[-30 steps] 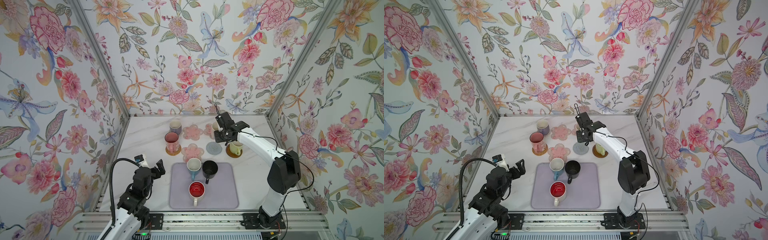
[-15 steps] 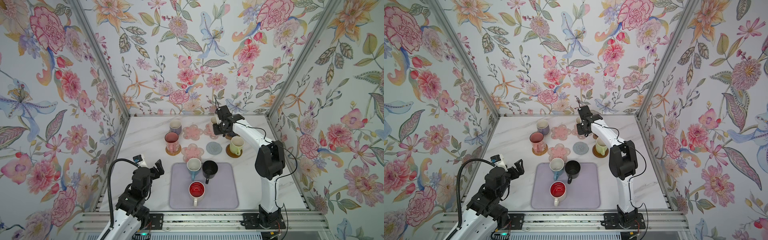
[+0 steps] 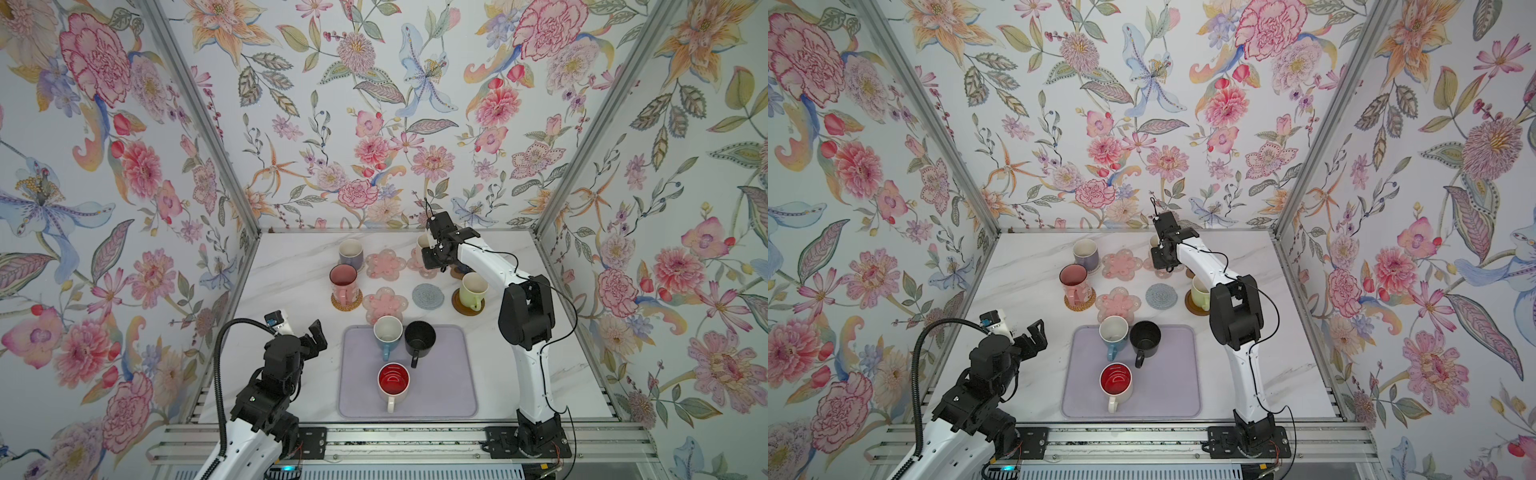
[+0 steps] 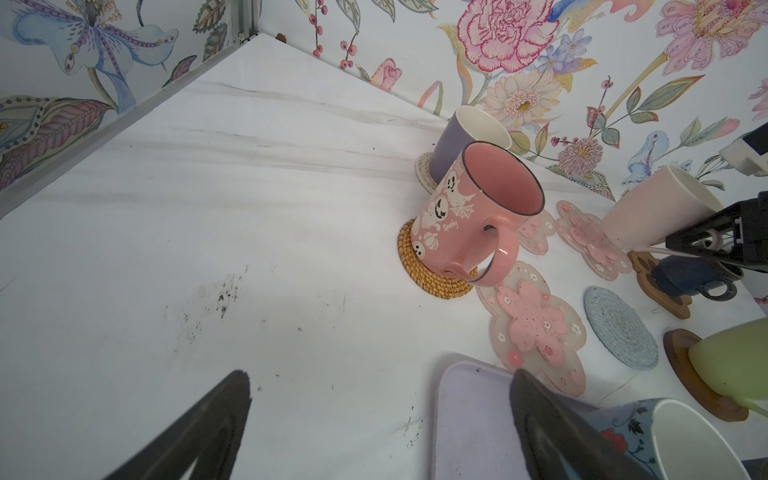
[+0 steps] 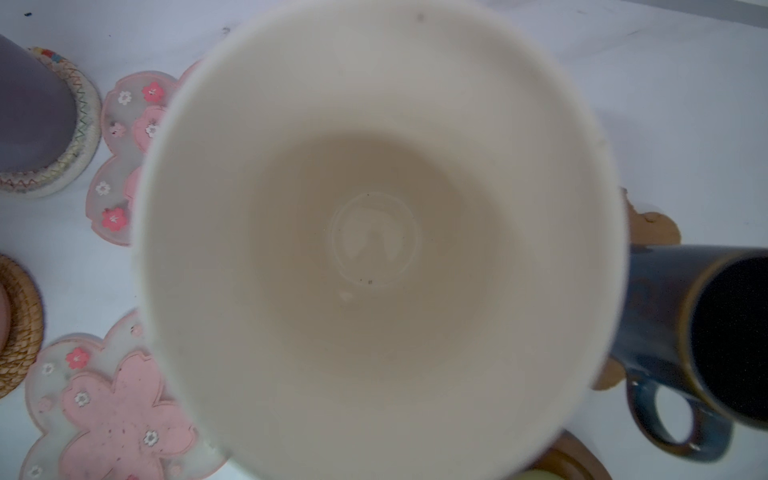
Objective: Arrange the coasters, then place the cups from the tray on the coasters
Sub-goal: 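Lower the cream mug onto the far pink flower coaster with the right gripper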
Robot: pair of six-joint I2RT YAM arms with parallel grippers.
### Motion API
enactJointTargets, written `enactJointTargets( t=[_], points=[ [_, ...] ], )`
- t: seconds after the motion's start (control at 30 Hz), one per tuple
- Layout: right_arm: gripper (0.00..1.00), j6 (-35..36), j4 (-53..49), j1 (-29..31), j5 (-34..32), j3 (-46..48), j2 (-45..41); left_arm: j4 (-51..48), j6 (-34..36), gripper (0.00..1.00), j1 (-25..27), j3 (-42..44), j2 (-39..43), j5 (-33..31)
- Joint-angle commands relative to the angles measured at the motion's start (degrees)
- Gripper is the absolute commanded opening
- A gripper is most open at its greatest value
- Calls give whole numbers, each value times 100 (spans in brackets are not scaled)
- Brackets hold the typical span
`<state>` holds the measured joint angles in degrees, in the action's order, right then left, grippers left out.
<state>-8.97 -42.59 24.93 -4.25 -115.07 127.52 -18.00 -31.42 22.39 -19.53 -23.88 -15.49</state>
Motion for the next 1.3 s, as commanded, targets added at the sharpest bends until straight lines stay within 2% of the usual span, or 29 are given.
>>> enactJointTargets(
  t=[0.0,1.27],
  points=[
    [0,89,181,-89,-14,-331,38,-109,-57,99,-60,-139,65,-119],
    [0,89,84,-256,129,-769,737,-64,-84,99,-62,-139,-38,-130]
  ],
)
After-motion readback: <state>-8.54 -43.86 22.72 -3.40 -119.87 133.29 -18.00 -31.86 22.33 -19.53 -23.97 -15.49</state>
